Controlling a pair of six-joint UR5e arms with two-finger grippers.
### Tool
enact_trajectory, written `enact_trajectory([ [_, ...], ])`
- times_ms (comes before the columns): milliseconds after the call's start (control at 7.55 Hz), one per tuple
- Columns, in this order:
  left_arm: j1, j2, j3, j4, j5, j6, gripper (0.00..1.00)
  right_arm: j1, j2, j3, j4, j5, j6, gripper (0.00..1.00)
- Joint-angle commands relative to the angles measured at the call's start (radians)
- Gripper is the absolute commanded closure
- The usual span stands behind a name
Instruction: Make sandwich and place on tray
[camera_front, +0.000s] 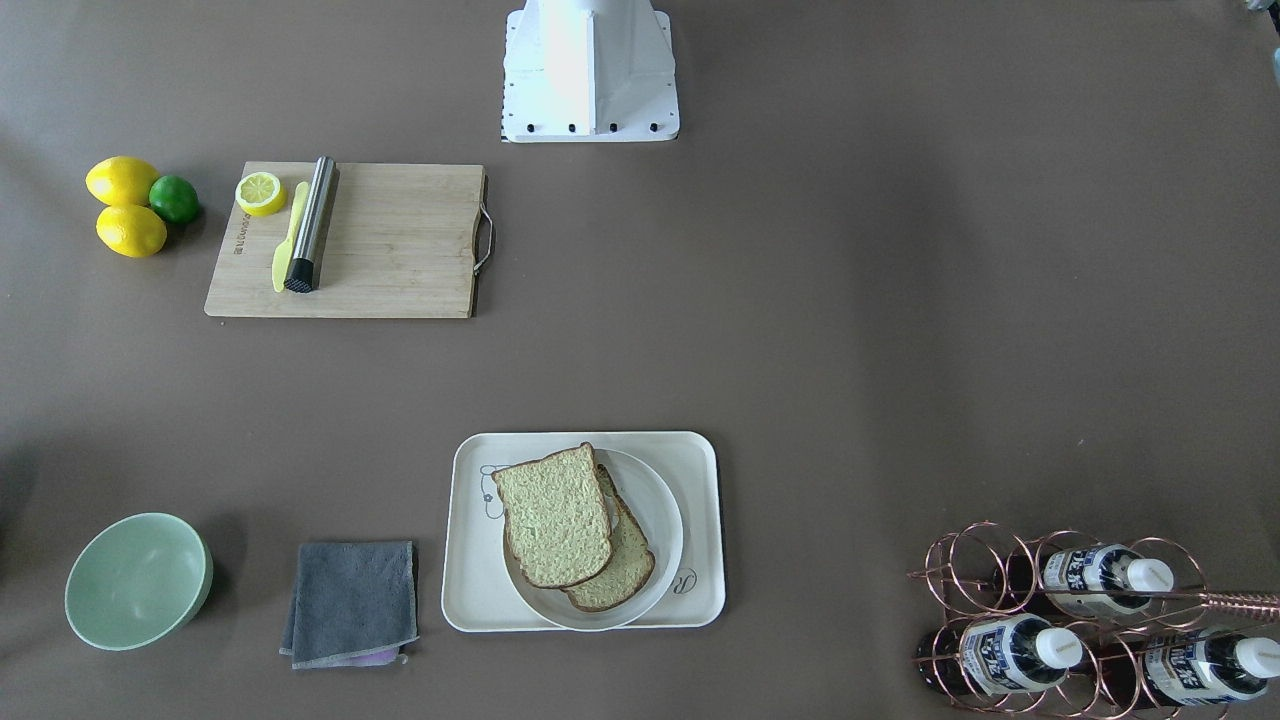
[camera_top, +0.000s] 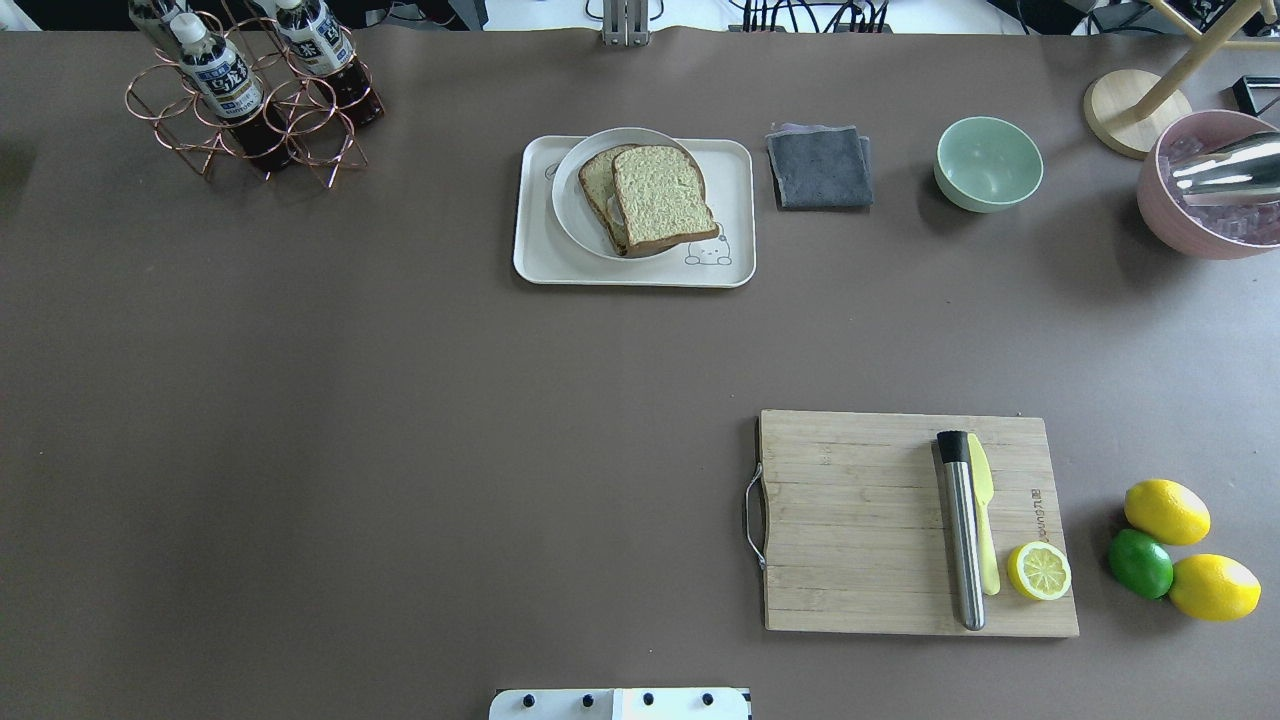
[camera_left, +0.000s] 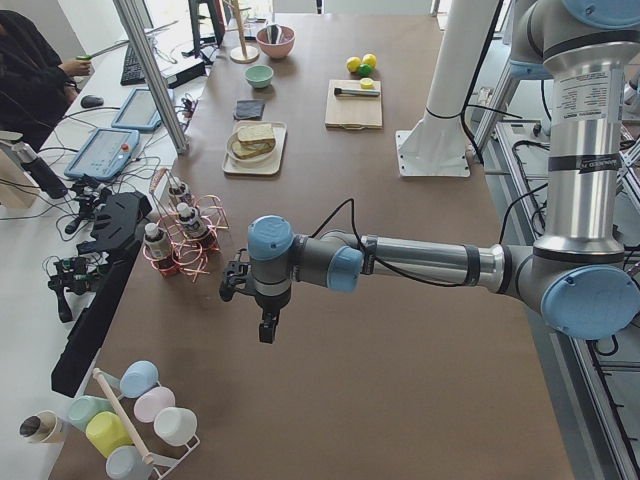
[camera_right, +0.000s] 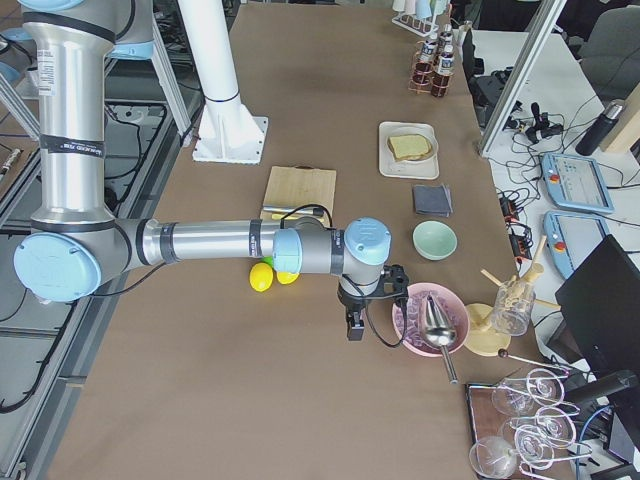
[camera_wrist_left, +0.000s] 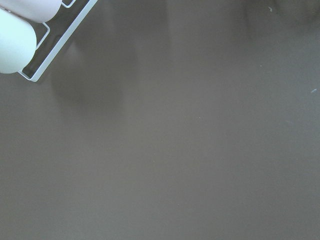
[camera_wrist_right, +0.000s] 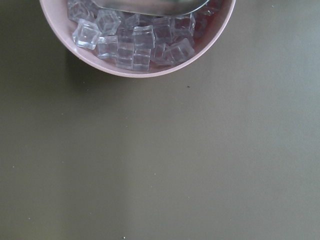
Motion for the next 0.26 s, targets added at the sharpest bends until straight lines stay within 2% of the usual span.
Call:
enact_trajectory([
  [0,0.0,-0.02,0.017,-0.003,0.001,0.0,0.02,0.002,0.015,-0.003,0.0,0.0,0.002,0.0],
  [132,0.0,-0.021,0.017,-0.001,0.001,0.0,0.02,0.002,0.015,-0.003,0.0,0.0,0.002,0.0],
])
